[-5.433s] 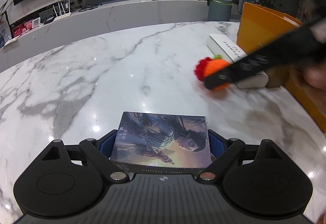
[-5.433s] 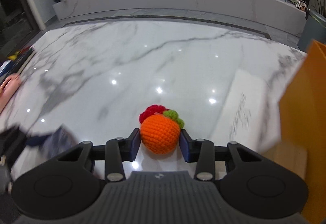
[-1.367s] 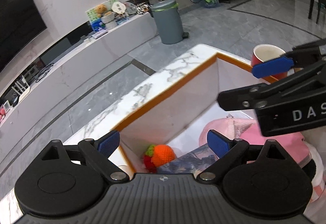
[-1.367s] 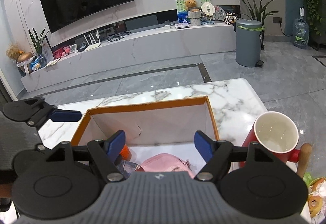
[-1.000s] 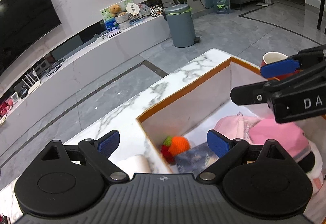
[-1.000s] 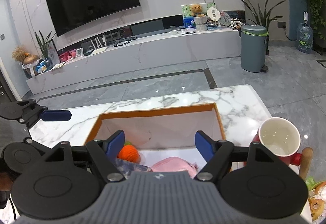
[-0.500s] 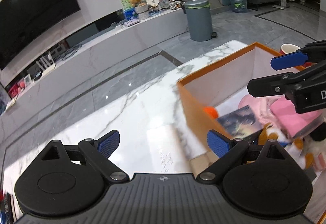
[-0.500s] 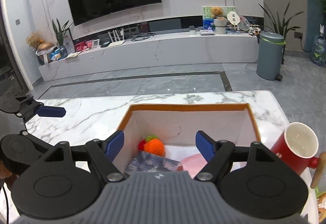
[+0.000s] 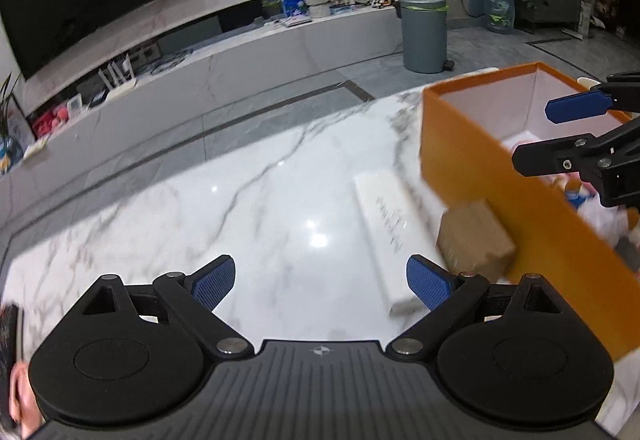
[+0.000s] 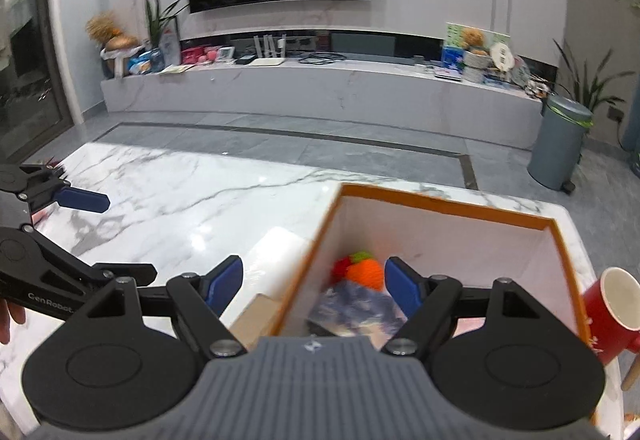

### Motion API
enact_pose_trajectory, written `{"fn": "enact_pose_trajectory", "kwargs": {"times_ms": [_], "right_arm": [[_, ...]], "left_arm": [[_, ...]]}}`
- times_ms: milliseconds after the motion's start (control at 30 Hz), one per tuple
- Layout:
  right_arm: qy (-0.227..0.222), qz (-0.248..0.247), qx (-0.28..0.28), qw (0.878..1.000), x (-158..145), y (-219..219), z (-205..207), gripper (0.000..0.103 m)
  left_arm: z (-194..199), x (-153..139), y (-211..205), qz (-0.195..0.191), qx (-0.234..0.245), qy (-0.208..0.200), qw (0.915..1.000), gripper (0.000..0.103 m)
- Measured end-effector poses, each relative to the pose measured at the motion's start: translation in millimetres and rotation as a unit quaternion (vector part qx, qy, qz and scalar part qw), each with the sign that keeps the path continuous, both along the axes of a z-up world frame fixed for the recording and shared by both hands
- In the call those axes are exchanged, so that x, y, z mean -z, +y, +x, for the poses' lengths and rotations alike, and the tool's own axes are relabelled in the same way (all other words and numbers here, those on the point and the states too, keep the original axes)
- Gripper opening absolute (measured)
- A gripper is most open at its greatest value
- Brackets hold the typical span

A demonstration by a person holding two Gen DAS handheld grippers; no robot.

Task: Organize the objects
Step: 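Move both tools back toward the white long box and brown cardboard box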

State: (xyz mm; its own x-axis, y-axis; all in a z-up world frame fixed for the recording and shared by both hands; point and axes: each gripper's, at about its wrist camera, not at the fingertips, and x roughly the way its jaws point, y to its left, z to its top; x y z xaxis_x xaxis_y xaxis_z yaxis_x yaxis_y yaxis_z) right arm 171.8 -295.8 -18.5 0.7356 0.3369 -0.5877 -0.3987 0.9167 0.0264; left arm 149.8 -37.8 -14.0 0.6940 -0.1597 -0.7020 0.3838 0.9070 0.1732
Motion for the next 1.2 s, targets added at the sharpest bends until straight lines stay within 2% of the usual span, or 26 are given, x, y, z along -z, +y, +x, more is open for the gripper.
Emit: {"fn": "enact_pose_trajectory", "kwargs": {"times_ms": [167,433,567,667,833,933,967,1033,1100,1200], "right_arm": [[0.007,-0.024,-0.023,0.999,7.3,26.0,-9.0,0.079],[0.012,-0.039,-0.027,0.999,12.3,41.2,-18.7,0.079],[0.015,-0.031,-0.008,0.999,13.5,29.7,-11.4,0.08],[0.017,-0.024,0.005,1.0,14.7,20.4,-4.8,0.08],[0.024,-0.014,0.017,0.999,19.2,9.2,3.4,0.08],[0.027,-0.009,0.017,0.999,20.9,7.3,5.7,0.08],[0.027,-0.008,0.016,0.999,21.2,7.0,5.9,0.081],[0.027,-0.006,0.014,1.0,21.5,7.7,5.4,0.081],[0.027,-0.005,0.011,1.0,20.8,7.6,4.5,0.081],[0.026,-0.005,0.01,1.0,20.7,9.0,3.5,0.083]], "left_arm": [[-8.5,13.1,13.7,-0.021,0.003,0.013,0.9997,0.103],[5.8,26.5,-7.7,-0.053,0.039,0.026,0.9975,0.103],[12.2,43.2,-31.3,-0.034,0.071,0.04,0.9962,0.103],[15.9,55.4,-42.4,-0.016,0.075,0.042,0.9962,0.103],[22.4,70.7,-47.8,-0.022,0.08,0.07,0.994,0.103],[24.1,73.2,-46.1,-0.02,0.071,0.059,0.9955,0.103],[25.7,72.6,-44.4,-0.029,0.067,0.062,0.9954,0.103],[33.0,70.9,-41.1,-0.06,0.056,0.077,0.9936,0.094],[34.1,70.5,-39.2,-0.079,0.06,0.088,0.9912,0.076],[29.2,68.4,-39.2,-0.084,0.067,0.084,0.9907,0.071]]}}
